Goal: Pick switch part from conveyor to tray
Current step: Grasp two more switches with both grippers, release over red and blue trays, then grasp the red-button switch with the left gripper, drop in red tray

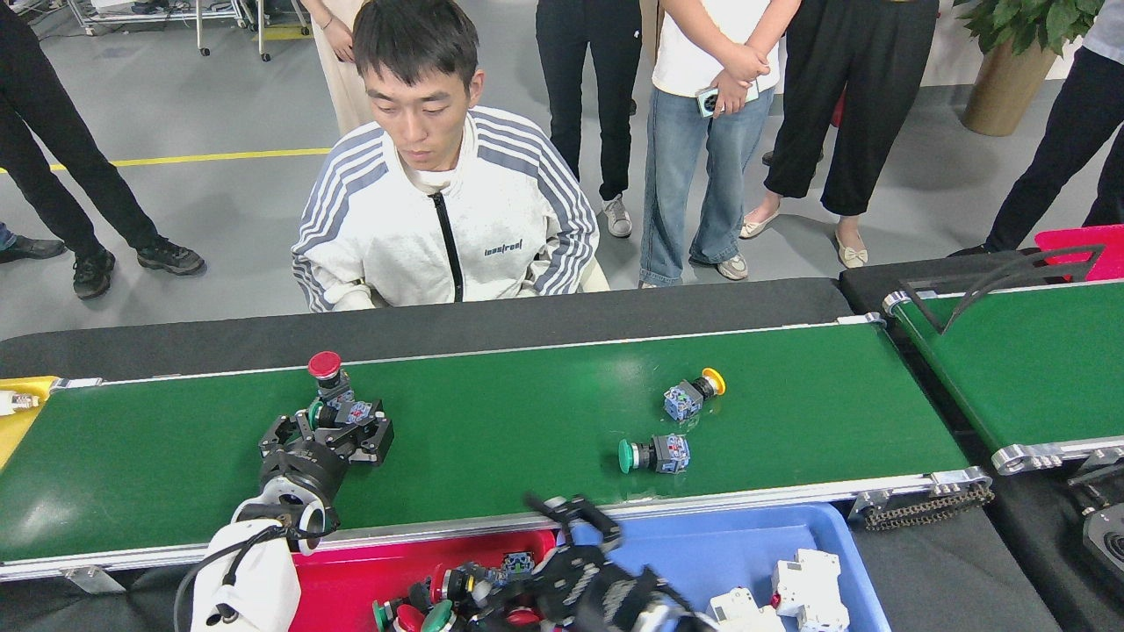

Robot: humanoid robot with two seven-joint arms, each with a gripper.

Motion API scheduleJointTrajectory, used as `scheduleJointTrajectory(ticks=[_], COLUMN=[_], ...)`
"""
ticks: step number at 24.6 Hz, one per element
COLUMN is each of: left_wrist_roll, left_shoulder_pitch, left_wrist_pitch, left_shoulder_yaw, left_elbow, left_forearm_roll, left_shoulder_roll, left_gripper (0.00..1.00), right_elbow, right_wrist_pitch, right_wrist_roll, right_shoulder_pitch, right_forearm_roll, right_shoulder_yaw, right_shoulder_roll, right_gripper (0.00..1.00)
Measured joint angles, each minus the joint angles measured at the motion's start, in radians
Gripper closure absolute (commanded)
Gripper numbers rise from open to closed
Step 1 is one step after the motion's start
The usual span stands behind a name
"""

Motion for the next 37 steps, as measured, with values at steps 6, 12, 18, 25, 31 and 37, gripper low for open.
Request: scheduleJointTrajectory(ticks=[6, 12, 18, 25, 31, 37], left_wrist_roll=[0.006, 0.002, -0.001, -0.001, 0.002, 0.003], left_shoulder_pitch=[0.340, 0.609, 0.626, 0.619, 0.549, 0.261], left_wrist_pitch=[-0.271, -0.512, -0.529, -0.363, -0.254, -0.166], left_shoulder_yaw=[0.008, 0.036, 0.122, 0.322, 0.352, 0.343], left_elbow=[-0.452, -0.724, -0.736, -0.720, -0.633, -0.339], left_forearm_roll=[0.010, 0.038, 0.043, 0.043, 0.044, 0.040], left_shoulder_roll=[0.007, 0.012, 0.007, -0.043, -0.036, 0.075], left_gripper=[0.61, 0.00, 0.00, 0.00, 0.00, 0.00], right_elbow=[-0.011, -0.010, -0.010, -0.010, -0.010, -0.010], right_wrist_pitch=[0.020, 0.021, 0.017, 0.014, 0.014, -0.038], right_wrist_roll=[-0.107, -0.117, -0.117, -0.118, -0.118, -0.114], right_shoulder_pitch=[0.115, 0.131, 0.137, 0.138, 0.138, 0.138], right_forearm_roll=[-0.002, -0.012, -0.016, -0.016, -0.017, -0.017], right_shoulder_yaw=[-0.351, -0.385, -0.385, -0.385, -0.384, -0.383], right_shoulder_roll=[-0.006, -0.061, -0.062, -0.067, -0.072, -0.076], right_gripper=[0.00, 0.00, 0.00, 0.00, 0.00, 0.00])
